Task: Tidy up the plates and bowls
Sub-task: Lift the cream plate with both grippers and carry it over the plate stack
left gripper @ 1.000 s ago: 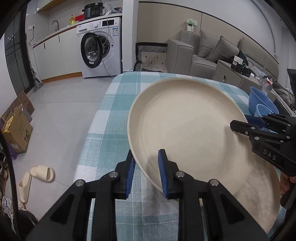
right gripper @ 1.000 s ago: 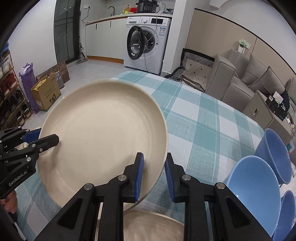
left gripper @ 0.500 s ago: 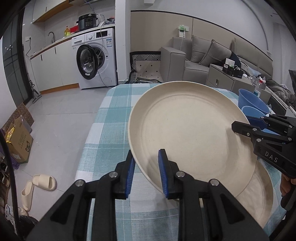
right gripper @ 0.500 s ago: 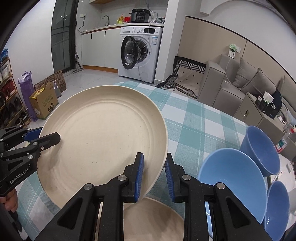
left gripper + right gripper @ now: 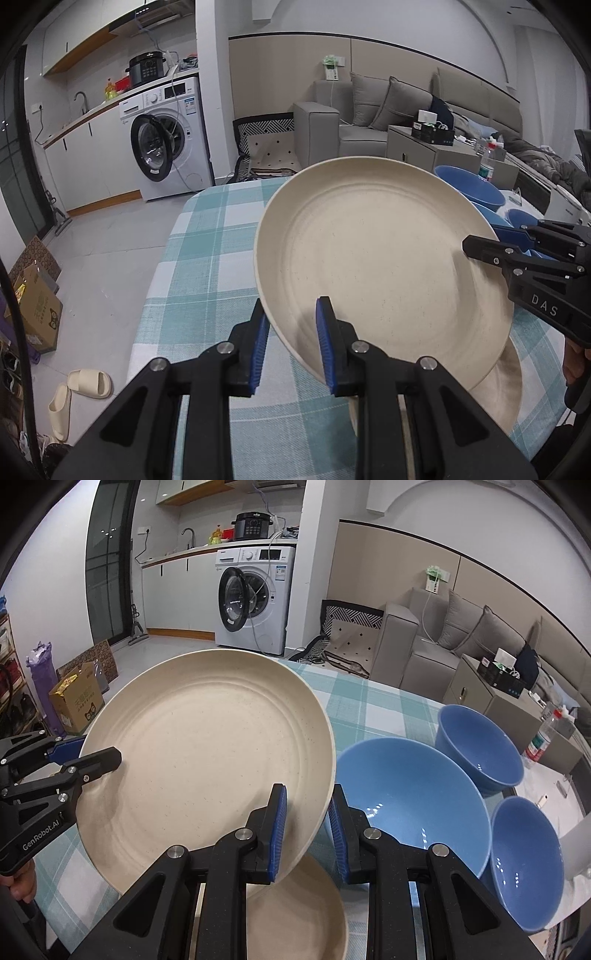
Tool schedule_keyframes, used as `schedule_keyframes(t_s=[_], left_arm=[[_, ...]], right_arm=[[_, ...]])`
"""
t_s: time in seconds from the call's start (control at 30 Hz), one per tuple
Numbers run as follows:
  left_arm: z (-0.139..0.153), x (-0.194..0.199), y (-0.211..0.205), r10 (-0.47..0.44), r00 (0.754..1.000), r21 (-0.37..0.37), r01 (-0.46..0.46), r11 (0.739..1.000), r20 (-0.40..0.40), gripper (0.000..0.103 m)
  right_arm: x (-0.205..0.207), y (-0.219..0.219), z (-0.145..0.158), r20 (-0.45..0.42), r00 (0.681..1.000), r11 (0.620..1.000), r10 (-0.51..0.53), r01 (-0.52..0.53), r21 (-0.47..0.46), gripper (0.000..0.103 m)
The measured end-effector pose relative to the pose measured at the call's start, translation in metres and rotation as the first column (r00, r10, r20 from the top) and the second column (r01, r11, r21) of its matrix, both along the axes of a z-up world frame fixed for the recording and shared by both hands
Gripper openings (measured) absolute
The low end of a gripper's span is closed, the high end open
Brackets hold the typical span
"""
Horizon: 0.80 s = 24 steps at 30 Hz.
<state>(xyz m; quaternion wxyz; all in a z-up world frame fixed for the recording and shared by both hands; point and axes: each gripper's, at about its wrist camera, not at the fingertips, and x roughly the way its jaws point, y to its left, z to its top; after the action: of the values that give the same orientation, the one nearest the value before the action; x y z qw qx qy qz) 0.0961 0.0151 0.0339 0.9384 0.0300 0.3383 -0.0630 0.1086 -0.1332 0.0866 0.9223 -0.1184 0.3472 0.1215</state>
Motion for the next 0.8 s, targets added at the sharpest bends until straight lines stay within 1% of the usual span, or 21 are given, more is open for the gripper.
schedule_keyframes(t_s=[0.43, 0.8], left_arm=[[-0.001, -0.022, -0.027, -0.038, 0.999, 0.039, 0.038, 0.998, 0.001, 0.024], [-0.004, -0.039, -0.037, -0.048, 0.999, 0.055, 0.049, 0.997, -0.003, 0.024]], right_arm=[[-0.039, -0.034, -0.007, -0.005, 0.999, 0.999, -0.033, 0.033, 0.022, 0.023], [-0.062, -0.044, -0.013, -0.006, 0.999, 0.999, -0.033, 0.033, 0.03, 0.023]])
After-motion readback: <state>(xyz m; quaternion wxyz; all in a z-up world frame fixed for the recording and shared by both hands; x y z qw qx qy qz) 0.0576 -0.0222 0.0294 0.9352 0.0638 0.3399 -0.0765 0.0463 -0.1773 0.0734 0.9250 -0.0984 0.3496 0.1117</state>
